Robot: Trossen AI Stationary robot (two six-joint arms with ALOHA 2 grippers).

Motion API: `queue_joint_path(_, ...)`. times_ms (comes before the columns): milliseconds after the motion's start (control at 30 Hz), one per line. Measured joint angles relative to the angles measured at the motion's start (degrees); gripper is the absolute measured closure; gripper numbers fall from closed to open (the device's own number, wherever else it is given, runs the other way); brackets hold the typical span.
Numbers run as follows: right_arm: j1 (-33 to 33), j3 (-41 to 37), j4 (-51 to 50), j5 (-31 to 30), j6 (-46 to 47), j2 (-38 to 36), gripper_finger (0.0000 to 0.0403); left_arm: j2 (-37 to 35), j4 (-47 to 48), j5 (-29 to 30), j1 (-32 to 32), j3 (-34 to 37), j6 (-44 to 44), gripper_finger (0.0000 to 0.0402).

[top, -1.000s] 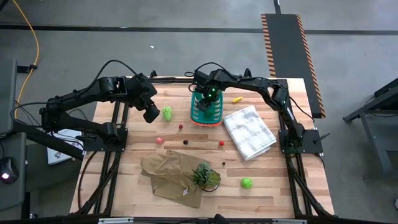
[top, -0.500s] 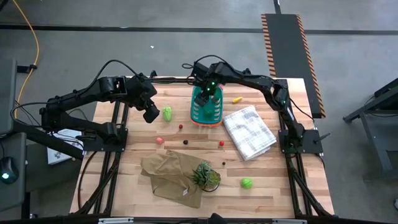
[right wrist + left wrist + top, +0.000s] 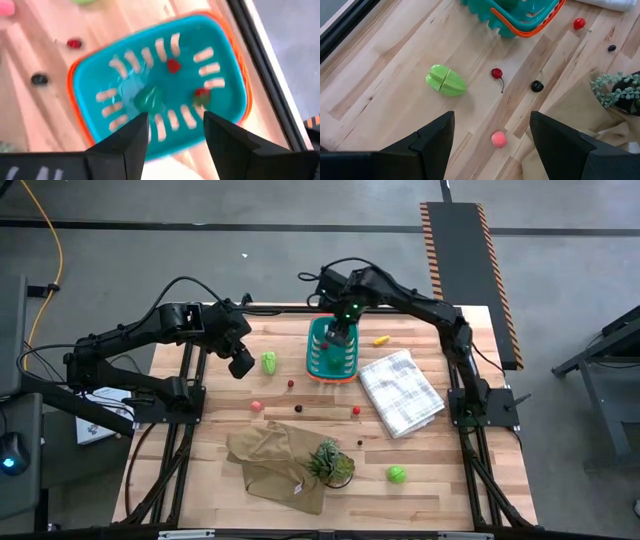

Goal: Pick and placing Produce into tupperware
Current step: Put the yellow corn into the green basket

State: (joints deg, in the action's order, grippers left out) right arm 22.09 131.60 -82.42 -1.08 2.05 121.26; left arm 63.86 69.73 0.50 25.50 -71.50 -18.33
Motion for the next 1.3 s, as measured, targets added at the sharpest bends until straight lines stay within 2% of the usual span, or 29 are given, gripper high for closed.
queue_joint_path(267,-2.3,-0.3,-2.5,-4.6,-0.1,-4.8,0.0224,0.0,0.8,-0.1,0.0,0.0,0.0,0.0153)
queue_joint_path(533,-2.5,-0.3,-4.5,-5.1,1.0,-7.3,0.0225,0.0,1.2,-0.1,0.0,0.0,-0.1,0.0153)
queue_joint_path(733,-2.5,-2.6,-3.3,-8.0,1.3,-9.9,0.0225,0.0,1.5,-0.3,0.0,0.0,-0.1,0.0153)
queue_joint_path(833,-2.5,-10.0,1.9,-8.0,2.3,-13.5,0.0225,0.0,2.0,-0.7,0.0,0.0,-0.1,0.0153)
queue_joint_path(1067,-1.6,-36.6,18.8,-6.4,11.2,-27.0,0.0225,0.0,2.3,-0.7,0.0,0.0,1.1,0.0153)
queue_joint_path(1167,0.1,-44.0,21.0,-5.8,18.9,-31.4,0.0225,0.0,2.3,-0.7,0.0,0.0,1.2,0.0153)
queue_joint_path(1300,2.8,-50.2,19.9,-5.1,27.5,-34.9,0.0225,0.0,2.3,-0.7,0.0,0.0,1.4,0.0153)
